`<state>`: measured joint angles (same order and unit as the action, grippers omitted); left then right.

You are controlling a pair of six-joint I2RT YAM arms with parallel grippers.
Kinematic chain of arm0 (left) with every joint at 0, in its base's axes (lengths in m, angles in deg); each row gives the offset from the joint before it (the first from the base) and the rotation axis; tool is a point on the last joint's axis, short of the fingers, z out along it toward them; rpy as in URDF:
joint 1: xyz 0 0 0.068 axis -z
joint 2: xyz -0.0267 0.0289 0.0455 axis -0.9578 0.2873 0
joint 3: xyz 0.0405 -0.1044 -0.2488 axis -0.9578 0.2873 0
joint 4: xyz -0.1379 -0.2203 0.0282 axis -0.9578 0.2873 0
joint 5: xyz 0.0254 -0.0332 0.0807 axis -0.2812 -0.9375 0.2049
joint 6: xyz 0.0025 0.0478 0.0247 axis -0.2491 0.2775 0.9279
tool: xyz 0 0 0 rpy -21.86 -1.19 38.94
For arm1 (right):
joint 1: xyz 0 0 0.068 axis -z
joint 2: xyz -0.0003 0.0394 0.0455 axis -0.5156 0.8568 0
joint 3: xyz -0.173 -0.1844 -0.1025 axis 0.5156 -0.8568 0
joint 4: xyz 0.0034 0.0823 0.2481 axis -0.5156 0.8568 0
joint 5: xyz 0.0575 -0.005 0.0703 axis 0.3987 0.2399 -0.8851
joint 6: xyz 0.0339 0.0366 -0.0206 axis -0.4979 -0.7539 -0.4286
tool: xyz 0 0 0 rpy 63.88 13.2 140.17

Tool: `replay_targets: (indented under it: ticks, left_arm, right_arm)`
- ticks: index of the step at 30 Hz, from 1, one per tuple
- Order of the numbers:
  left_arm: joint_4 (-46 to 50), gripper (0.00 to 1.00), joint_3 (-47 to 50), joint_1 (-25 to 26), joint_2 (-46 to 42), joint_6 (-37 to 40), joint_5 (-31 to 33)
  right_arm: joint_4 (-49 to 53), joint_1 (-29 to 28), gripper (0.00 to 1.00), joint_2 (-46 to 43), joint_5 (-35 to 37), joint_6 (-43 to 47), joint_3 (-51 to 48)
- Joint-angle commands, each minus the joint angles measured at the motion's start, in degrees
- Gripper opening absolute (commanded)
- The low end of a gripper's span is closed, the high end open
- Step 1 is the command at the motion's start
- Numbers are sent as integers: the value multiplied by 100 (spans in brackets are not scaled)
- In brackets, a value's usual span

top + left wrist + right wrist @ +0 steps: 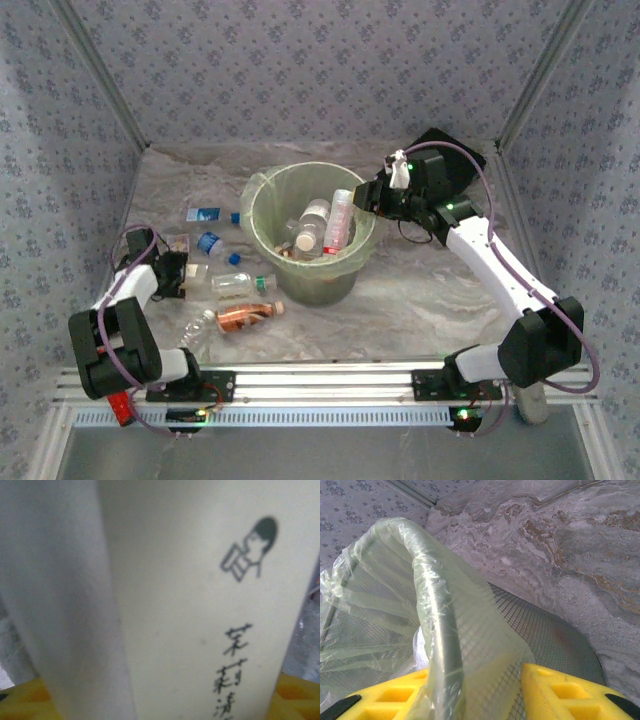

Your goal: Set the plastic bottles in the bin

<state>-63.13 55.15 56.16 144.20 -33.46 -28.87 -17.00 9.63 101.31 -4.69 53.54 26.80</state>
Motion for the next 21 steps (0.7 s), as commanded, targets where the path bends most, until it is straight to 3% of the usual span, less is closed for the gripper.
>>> replay_targets:
  ticks: [1,7,12,18,21]
  left_arm:
    - [443,64,-172,9,-515,74,248]
    - [1203,62,-609,3,-1425,346,588]
    - [1185,59,-1377,115,-2166,1395,400]
    - [1498,53,-3115,1043,-2081,2694,279]
    - [1502,49,-3942,1851,-1747,3317,114]
  right_arm:
    - [170,-86,46,99,53,116,128]
    - [179,-90,46,100,51,117,131]
    - [241,-92,46,76,93,139,146]
    - [163,-135,46,75,105,78,109]
    - [155,-157,46,95,105,61,134]
